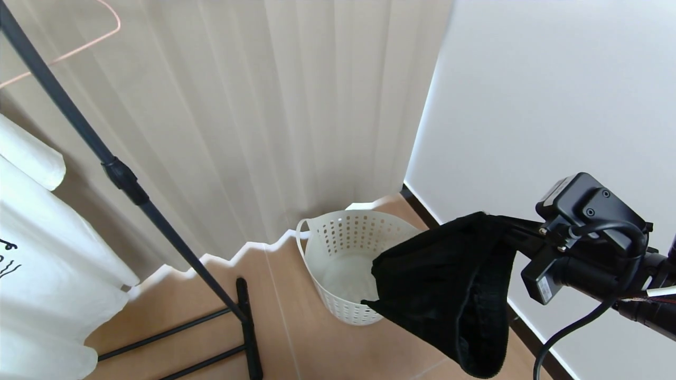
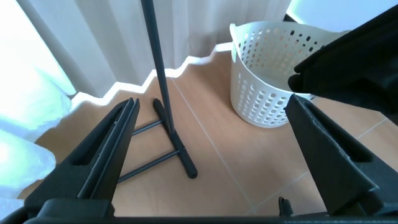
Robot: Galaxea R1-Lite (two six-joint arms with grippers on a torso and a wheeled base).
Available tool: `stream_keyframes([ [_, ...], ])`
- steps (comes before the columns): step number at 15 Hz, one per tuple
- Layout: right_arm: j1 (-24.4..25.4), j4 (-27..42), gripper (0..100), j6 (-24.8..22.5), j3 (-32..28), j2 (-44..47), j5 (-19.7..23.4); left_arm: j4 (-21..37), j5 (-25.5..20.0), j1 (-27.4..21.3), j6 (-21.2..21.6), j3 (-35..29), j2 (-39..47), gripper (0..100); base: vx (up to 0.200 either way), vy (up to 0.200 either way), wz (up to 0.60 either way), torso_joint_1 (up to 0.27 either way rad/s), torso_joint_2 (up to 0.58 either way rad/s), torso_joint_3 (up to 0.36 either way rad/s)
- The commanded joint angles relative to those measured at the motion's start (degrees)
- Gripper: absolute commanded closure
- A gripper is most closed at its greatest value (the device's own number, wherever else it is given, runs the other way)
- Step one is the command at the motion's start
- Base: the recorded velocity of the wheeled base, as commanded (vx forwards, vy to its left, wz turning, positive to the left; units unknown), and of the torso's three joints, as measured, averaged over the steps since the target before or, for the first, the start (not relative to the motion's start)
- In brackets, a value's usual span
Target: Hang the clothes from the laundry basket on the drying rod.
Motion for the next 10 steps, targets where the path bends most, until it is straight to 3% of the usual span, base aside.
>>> stream_keyframes([
  [1, 0.0, 0.0, 100, 0.0, 0.0, 0.1, 0.0, 0.0, 0.0, 0.0, 0.0, 0.0, 0.0, 0, 0.0, 0.0, 0.0, 0.115, -0.46, -0.144],
  [10, 0.0, 0.0, 100, 0.0, 0.2, 0.2, 0.1, 0.0, 0.0, 0.0, 0.0, 0.0, 0.0, 0, 0.0, 0.0, 0.0, 0.158, -0.5, -0.136],
])
